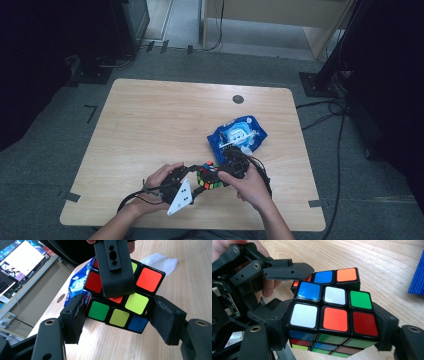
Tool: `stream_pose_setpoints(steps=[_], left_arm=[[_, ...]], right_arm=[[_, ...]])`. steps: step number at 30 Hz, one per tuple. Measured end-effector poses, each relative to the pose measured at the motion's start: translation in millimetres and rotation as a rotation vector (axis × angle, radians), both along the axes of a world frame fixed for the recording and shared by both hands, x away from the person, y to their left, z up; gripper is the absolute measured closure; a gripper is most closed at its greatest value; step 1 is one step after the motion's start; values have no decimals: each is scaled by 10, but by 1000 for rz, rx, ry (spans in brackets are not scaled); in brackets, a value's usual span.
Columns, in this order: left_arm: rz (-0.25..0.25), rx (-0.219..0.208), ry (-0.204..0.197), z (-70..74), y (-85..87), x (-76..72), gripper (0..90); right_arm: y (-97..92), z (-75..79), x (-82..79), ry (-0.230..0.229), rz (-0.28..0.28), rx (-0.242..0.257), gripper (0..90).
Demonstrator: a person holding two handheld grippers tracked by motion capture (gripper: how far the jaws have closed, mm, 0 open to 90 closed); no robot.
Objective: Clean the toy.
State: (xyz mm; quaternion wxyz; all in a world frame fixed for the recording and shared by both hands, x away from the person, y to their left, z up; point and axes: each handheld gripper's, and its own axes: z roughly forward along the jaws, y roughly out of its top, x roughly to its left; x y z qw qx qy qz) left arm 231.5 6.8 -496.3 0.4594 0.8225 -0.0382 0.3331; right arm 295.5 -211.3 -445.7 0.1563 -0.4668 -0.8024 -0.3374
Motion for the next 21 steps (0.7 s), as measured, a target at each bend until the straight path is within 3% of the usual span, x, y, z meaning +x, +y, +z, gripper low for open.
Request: stream_pose_setpoints(steps=[6, 10, 15, 21], left_arm=[[6, -6, -23, -35, -13, -8, 309], [30, -5, -27, -47, -4, -5, 278], [57, 18, -75, -79, -21, -17, 202], [67, 21, -123, -100, -50, -32, 221]], right_arm=[[-11, -20, -2, 2, -5, 2, 329], [-69, 13, 5, 21, -4, 58, 336], [-92, 31, -2, 29, -1, 69, 337], [-67, 24, -13, 46, 16, 88, 337]])
